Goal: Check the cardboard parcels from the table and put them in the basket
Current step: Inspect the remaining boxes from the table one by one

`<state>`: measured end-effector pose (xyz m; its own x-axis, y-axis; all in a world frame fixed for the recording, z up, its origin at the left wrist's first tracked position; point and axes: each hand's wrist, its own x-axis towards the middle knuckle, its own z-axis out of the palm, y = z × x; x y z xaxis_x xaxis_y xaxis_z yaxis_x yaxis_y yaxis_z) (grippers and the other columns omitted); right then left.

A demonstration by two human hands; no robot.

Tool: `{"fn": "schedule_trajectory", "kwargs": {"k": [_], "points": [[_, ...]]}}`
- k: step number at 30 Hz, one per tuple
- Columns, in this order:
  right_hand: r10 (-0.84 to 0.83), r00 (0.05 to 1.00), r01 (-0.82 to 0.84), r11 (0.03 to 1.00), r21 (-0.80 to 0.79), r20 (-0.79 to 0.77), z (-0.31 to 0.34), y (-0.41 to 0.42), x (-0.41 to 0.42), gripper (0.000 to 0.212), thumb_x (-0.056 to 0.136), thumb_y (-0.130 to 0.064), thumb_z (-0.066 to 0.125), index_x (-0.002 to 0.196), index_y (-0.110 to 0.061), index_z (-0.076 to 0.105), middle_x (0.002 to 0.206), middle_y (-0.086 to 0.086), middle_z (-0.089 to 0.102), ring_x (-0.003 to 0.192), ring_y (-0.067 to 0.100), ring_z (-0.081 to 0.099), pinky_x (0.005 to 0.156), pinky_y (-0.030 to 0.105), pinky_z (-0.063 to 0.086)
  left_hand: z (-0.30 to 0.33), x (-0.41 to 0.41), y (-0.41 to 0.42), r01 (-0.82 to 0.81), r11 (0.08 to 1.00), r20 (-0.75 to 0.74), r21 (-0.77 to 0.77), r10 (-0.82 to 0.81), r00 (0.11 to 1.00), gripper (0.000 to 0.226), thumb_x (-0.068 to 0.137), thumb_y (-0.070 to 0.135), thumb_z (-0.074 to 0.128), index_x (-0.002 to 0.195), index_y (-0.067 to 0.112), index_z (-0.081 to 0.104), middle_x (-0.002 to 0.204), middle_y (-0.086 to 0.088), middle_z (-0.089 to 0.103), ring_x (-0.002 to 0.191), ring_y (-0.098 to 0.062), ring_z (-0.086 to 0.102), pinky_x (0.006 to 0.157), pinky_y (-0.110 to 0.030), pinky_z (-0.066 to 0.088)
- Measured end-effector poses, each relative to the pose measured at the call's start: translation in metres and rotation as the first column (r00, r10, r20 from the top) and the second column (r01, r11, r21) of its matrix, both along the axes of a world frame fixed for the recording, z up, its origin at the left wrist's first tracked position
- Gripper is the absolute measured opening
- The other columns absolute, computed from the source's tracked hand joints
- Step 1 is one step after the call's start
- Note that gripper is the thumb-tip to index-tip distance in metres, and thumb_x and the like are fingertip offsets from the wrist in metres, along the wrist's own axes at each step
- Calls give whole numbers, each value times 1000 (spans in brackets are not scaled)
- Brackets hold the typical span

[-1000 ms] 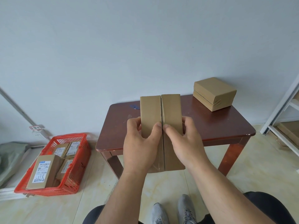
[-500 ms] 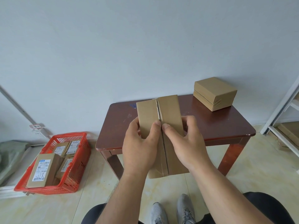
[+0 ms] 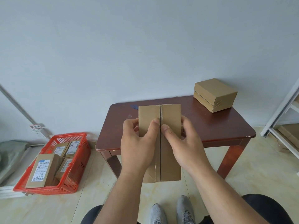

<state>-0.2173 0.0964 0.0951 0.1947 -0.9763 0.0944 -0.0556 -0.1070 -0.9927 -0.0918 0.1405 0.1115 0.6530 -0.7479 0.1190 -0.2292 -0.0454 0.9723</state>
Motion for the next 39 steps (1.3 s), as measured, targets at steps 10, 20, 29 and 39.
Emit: {"fn": "schedule_trajectory", "kwargs": {"k": [10, 20, 29, 39], "points": [[-87, 996, 87, 995, 39, 1, 7, -9, 3, 34, 89, -60, 73, 111, -38, 59, 97, -31, 70, 87, -9, 67, 75, 28, 50, -10, -8, 7, 62, 998, -33, 10, -61, 998, 42, 87, 51, 79, 120, 40, 56, 106, 32, 69, 99, 15, 64, 78, -18, 50], [-48, 999, 48, 999, 11, 13, 5, 0, 4, 33, 90, -50, 77, 111, -34, 58, 97, -27, 73, 87, -8, 69, 73, 21, 50, -3, -6, 7, 22, 999, -47, -28, -23, 999, 39, 89, 61, 70, 119, 37, 66, 104, 29, 72, 96, 6, 68, 85, -26, 55], [-78, 996, 76, 995, 67, 30, 11, -1, 7, 44, 86, -62, 74, 108, -30, 55, 98, -17, 71, 82, -13, 66, 71, 22, 46, -5, -8, 9, 27, 1000, -20, -11, -27, 999, 41, 88, 61, 72, 121, 39, 63, 105, 27, 73, 96, 8, 68, 78, -20, 51], [-50, 998, 45, 994, 96, 46, 0, 5, 6, 39, 90, -58, 72, 108, -29, 53, 100, -14, 73, 82, -8, 68, 73, 27, 52, -4, -9, 12, 56, 998, -88, -13, -57, 994, 32, 89, 55, 71, 114, 40, 59, 97, 20, 74, 90, 2, 69, 76, -25, 52]]}}
